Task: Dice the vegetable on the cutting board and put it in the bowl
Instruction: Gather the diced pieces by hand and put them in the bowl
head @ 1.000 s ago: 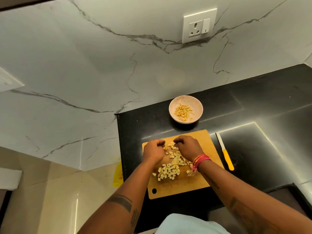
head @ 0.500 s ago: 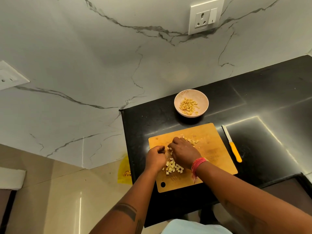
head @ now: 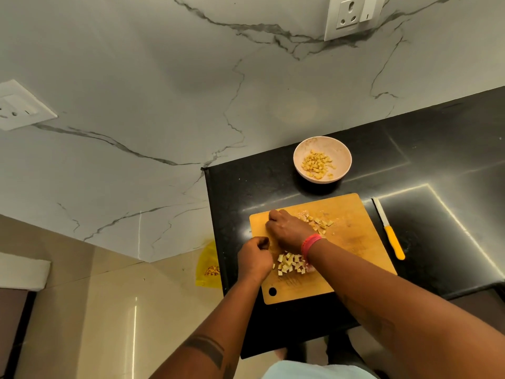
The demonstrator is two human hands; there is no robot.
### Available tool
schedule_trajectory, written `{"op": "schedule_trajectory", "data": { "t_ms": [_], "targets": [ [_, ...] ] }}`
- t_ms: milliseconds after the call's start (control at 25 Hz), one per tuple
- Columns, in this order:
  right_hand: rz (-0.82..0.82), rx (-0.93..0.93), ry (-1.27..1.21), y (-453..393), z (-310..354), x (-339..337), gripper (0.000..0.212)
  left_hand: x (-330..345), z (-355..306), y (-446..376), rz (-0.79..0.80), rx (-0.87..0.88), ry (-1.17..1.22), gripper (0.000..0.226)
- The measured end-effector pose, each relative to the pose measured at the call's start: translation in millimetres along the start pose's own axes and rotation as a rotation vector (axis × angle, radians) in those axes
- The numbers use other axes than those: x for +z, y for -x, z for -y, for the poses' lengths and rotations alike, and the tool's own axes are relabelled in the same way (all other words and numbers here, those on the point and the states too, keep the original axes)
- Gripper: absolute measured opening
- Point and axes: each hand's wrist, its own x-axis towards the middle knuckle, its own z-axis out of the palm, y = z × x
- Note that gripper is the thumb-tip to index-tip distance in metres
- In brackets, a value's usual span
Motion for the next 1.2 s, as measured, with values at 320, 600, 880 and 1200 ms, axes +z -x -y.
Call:
{"op": "schedule_trajectory", "data": {
  "t_ms": [320, 600, 880, 1200],
  "targets": [
    [-0.245, 0.011, -0.044, 67.0, 18.2, 30.0, 0.034, 2.8, 10.8, -19.8, 0.02, -0.113, 0.234, 0.029],
    [-0.374, 0.027, 0.017, 75.3, 27.9, 59.4, 0.015, -0.5, 13.9, -13.7, 0.061, -0.114, 0.228, 0.027],
    [-0.451, 0.515, -0.418, 104.7, -30.4, 17.5, 0.017, 17.5, -17.5, 10.6, 0.175, 0.201, -0.243, 0.05],
    [-0.029, 0.811, -0.684, 128.3, -31.4, 14.1, 0.077, 43.7, -22.6, 8.0, 0.283, 0.412, -0.672, 0.09]
  ]
}}
